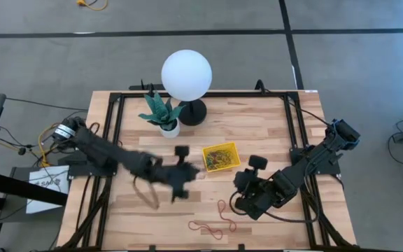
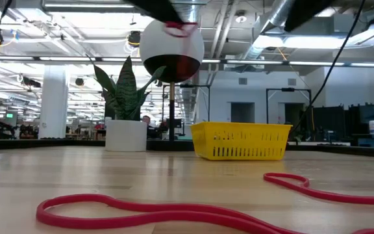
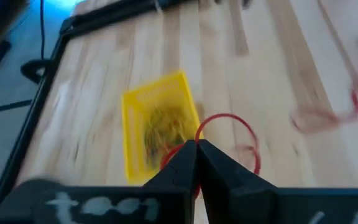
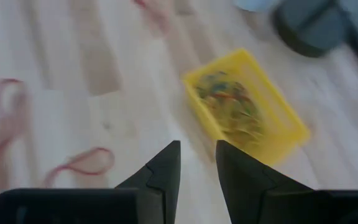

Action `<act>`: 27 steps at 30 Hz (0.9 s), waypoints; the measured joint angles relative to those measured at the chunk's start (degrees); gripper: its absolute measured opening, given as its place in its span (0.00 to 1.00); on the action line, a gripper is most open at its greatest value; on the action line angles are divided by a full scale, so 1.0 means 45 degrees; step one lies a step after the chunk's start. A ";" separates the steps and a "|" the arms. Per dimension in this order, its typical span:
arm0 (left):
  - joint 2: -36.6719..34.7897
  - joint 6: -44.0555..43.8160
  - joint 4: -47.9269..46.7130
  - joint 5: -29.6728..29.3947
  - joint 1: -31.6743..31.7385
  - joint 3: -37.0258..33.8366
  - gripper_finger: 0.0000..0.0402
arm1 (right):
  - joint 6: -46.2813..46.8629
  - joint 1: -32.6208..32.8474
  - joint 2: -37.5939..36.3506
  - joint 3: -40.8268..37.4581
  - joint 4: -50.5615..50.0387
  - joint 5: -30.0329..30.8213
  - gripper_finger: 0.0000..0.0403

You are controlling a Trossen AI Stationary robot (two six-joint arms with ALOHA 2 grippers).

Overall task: Pick and place items into bin
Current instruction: Put the red rubber band into the yellow bin

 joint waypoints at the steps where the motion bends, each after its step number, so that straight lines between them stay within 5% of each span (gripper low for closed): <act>1: 0.0005 0.0349 0.0517 0.0553 0.0464 -0.0004 0.00 | 0.0506 0.0068 0.0000 0.0000 -0.0458 0.0263 0.24; 8: 0.1299 0.2134 0.3453 0.3396 0.2781 -0.0005 0.00 | 0.3053 0.0714 0.0003 0.0000 -0.2210 0.0842 0.24; 27: 0.5068 0.1019 0.4895 0.4093 0.4568 -0.0024 0.00 | 0.3259 0.0809 0.0010 0.0000 -0.2147 0.1012 0.24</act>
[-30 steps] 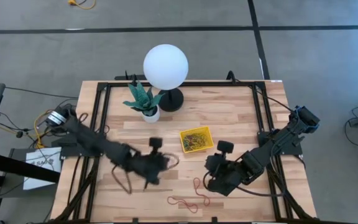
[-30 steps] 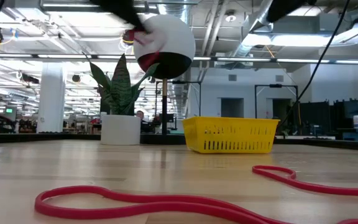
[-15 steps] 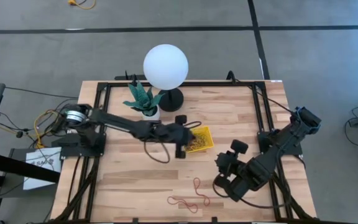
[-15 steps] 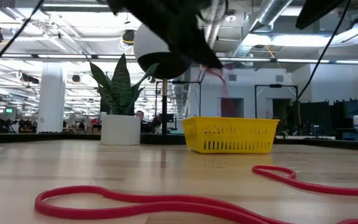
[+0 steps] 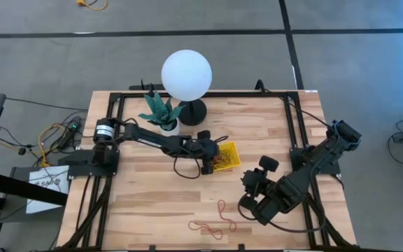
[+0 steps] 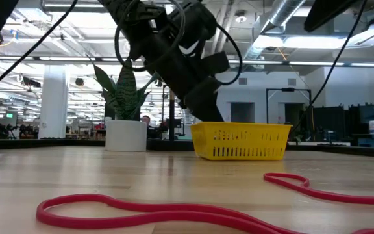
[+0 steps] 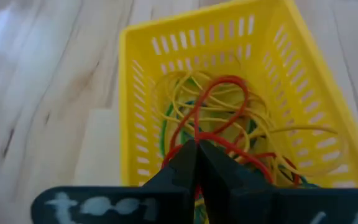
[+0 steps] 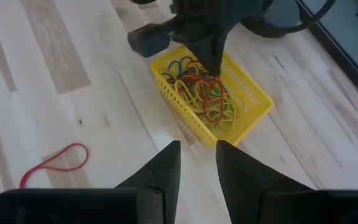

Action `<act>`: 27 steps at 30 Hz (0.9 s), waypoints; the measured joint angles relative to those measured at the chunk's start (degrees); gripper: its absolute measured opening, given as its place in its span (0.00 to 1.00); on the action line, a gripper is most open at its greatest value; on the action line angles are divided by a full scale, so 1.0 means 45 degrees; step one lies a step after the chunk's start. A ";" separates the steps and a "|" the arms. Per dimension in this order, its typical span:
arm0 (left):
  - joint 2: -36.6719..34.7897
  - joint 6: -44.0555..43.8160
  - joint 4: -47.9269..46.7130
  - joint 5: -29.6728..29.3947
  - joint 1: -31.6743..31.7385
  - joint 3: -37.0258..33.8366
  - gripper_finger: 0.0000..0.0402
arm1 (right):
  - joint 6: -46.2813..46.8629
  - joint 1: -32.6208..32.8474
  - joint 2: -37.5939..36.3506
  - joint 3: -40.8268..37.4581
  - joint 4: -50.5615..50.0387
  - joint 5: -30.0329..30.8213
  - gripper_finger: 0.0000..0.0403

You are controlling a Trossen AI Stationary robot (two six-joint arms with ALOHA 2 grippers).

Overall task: Pick and place items into bin
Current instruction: Put the red rubber band into the yellow bin

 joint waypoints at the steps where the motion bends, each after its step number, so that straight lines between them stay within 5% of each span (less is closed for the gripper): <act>1: -0.0002 -0.0003 -0.0001 -0.0027 -0.0009 0.0000 0.01 | 0.0000 -0.0048 0.0000 0.0000 -0.0002 0.0000 0.24; 12: -0.0141 -0.0142 0.0167 -0.0804 -0.0050 0.0005 0.20 | -0.0010 -0.0363 0.0000 0.0000 0.0024 -0.0124 0.24; 18: -0.0360 -0.0313 0.0021 -0.0794 -0.0212 0.0005 0.28 | -0.0010 -0.0755 0.0000 0.0000 0.0345 -0.1526 0.24; 27: -0.3820 -0.0667 -0.2161 -0.0792 -0.0826 0.0013 0.26 | -0.0016 -0.1465 0.0000 0.0000 0.0334 -0.2069 0.24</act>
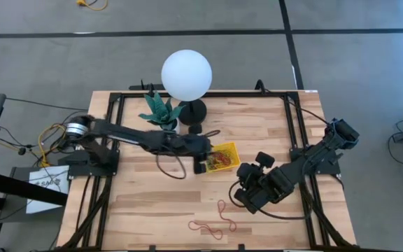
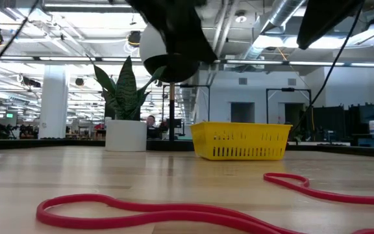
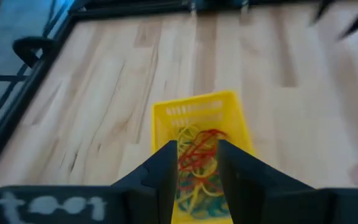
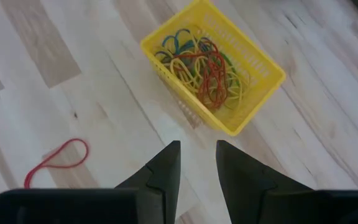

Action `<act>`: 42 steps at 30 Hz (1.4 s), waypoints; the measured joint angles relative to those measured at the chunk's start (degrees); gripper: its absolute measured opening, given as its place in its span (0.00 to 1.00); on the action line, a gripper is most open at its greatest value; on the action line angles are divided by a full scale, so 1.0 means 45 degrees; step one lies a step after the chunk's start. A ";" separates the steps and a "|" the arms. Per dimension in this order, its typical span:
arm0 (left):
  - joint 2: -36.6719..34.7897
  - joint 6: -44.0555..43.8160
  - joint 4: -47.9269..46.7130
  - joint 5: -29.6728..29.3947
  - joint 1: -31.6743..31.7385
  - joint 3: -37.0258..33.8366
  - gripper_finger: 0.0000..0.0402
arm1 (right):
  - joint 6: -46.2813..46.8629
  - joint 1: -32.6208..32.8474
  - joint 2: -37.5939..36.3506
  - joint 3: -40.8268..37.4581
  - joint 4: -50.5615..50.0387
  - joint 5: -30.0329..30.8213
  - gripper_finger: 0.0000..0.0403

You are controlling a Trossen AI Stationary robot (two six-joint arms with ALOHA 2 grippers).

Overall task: Pick and place items into bin
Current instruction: Put the red rubber band into the yellow bin

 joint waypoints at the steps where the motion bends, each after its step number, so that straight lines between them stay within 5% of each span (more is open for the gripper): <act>1: -0.0513 -0.0176 -0.0436 0.0009 -0.0118 0.0002 0.26 | 0.0001 -0.0097 0.0000 0.0000 0.0008 0.0000 0.24; 8: -0.3345 -0.0904 -0.3795 -0.0194 -0.1444 -0.0172 0.25 | -0.0376 -0.0678 0.0037 0.0000 0.0862 -0.0800 0.24; 11: -0.4417 -0.1433 -0.4002 -0.1729 -0.2639 -0.1216 0.25 | -0.1845 -0.0439 0.0189 -0.0012 0.2183 -0.1461 0.24; 17: -0.6133 -0.3784 -0.1020 -0.5041 -0.5244 -0.5018 0.25 | -0.3173 -0.0099 0.1266 -0.0090 0.3930 -0.2681 0.24; 23: -0.6505 -0.4815 0.3656 -0.5572 -0.6323 -0.8228 0.25 | -0.3546 -0.0408 0.3398 -0.0081 0.5327 -0.4609 0.24; 42: -0.6472 -0.5331 0.4633 -0.5707 -0.6486 -0.8683 0.25 | -0.3856 -0.1313 0.5371 0.0311 0.5699 -0.5648 0.24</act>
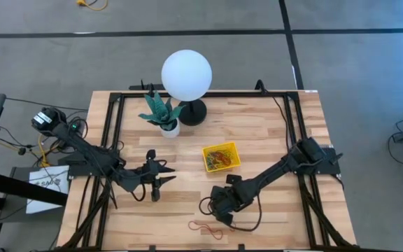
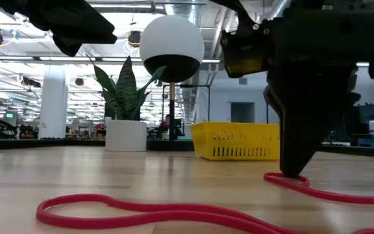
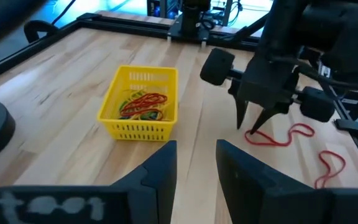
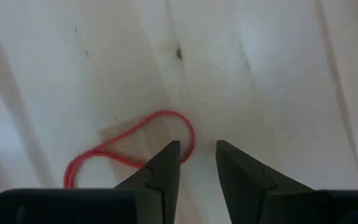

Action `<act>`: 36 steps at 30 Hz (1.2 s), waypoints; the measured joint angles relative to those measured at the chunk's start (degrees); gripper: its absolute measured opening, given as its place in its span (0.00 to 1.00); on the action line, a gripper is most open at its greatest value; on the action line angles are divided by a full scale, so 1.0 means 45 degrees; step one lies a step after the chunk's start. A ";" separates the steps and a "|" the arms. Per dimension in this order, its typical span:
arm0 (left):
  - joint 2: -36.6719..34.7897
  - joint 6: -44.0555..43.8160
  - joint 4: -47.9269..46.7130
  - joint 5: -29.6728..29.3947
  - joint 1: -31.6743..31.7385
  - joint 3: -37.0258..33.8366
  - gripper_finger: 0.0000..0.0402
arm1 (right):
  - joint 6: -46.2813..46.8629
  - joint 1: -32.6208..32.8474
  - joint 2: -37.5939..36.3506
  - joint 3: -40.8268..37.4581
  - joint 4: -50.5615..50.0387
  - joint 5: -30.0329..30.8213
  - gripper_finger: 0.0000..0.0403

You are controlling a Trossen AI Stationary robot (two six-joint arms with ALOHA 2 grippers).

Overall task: Pick and place items into bin
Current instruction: Put the red rubber band into the yellow bin

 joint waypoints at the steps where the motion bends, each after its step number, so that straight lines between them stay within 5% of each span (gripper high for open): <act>1: 0.0000 0.0000 -0.0001 -0.0002 0.0000 0.0000 0.25 | 0.0019 -0.0017 -0.0004 -0.0021 0.0008 0.0004 0.24; 8: 0.0001 -0.0004 -0.0064 -0.0002 0.0000 0.0000 0.25 | 0.0083 -0.0123 -0.0004 -0.0118 0.0293 -0.0009 0.21; 14: 0.0005 -0.0005 -0.0069 -0.0002 0.0000 0.0000 0.25 | -0.0219 -0.0150 0.0184 -0.0214 0.0793 -0.0469 0.02; 21: 0.0005 -0.0005 -0.0075 -0.0002 0.0000 0.0000 0.25 | -0.0774 0.0121 -0.0600 0.0141 -0.0072 -0.0371 0.01; 36: 0.0006 0.0004 0.0028 -0.0008 0.0000 0.0010 0.26 | -0.1730 -0.0363 -0.5854 0.0378 -0.4094 0.7055 0.00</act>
